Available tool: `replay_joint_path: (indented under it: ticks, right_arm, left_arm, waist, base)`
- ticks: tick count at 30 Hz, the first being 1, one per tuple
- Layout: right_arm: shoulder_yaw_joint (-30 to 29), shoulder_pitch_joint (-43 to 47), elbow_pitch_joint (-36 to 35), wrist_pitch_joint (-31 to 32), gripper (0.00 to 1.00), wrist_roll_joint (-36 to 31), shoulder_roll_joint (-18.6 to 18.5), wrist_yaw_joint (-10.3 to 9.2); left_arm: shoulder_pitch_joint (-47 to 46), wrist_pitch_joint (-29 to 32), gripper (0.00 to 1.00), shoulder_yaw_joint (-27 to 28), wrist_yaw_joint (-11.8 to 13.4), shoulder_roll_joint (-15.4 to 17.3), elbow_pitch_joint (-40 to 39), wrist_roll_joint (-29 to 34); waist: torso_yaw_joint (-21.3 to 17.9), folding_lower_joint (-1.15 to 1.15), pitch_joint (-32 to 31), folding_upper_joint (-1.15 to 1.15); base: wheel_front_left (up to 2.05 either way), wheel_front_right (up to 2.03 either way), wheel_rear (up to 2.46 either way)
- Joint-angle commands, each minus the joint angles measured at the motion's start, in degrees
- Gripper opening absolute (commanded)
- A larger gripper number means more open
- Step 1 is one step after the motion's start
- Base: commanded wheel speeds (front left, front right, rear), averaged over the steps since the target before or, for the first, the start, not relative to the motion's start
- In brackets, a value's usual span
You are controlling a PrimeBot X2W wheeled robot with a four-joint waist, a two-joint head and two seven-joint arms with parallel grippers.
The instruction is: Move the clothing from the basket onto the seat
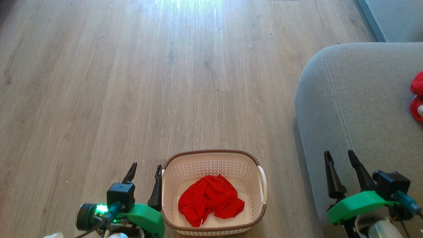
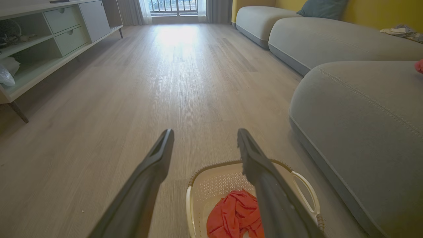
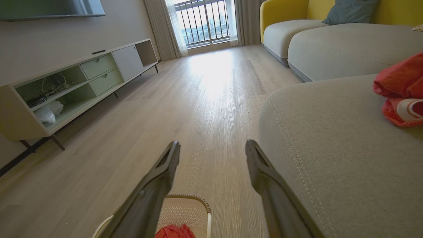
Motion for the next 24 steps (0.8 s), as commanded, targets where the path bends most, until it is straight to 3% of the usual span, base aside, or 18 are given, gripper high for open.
replay_joint_path:
  ticks: [1, 15, 24]
  right_arm:
    - [0.85, -1.31, -1.52, -0.55, 1.00, -0.09, -0.83, -0.01]
    - [0.09, -1.41, -1.46, -0.55, 1.00, -0.47, -0.87, -0.01]
    - [-0.74, -2.22, -1.16, -0.55, 1.00, -1.67, -0.30, -0.01]
  left_arm:
    - [-2.41, -0.28, 1.00, 1.73, 0.07, -0.07, -1.93, 0.15]
    - [-2.55, -0.28, 1.00, 1.90, -0.14, -0.07, -2.12, 0.10]
    - [-4.24, -0.28, 1.00, 0.56, -1.54, -0.07, -0.90, 0.95]
  waist:
    - [0.00, 0.00, 0.03, 0.00]
    - [-0.80, 0.00, 0.73, 0.00]
    - [-2.85, 0.00, 6.55, 0.00]
  base:
    - [0.00, 0.00, 0.00]
    - [0.00, 0.00, 0.00]
    - [0.00, 0.00, 0.00]
